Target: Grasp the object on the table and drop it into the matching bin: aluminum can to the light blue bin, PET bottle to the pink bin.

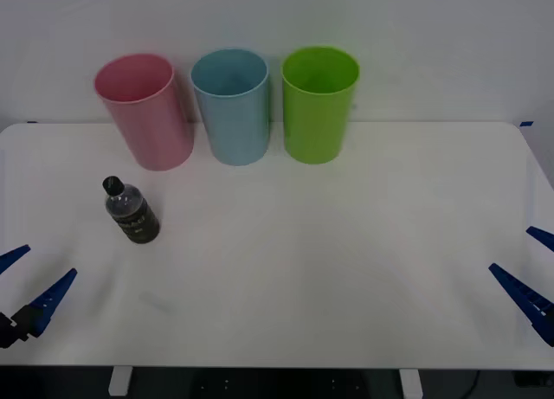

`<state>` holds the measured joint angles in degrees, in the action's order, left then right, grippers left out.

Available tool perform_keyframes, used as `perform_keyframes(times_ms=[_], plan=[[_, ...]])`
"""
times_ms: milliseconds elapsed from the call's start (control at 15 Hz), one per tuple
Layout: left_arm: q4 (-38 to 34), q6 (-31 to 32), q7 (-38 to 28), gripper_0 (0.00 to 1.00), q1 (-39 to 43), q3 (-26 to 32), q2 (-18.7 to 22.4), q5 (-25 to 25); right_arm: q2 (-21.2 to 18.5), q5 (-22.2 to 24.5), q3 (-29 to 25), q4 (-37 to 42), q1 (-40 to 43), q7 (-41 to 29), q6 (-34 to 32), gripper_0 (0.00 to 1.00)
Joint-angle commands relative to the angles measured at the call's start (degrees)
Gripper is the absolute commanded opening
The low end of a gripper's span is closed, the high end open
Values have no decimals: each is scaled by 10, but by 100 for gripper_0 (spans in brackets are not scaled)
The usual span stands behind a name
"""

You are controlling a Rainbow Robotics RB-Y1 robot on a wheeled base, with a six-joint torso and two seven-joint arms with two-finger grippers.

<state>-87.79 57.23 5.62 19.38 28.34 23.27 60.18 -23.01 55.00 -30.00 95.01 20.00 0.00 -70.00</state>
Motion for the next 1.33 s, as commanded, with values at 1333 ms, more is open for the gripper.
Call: perform_keyframes(times_ms=[1333], plan=[[104, -108, 31, 100, -144, -73, -95, 76, 0, 0, 0, 0, 0, 0, 0, 100]])
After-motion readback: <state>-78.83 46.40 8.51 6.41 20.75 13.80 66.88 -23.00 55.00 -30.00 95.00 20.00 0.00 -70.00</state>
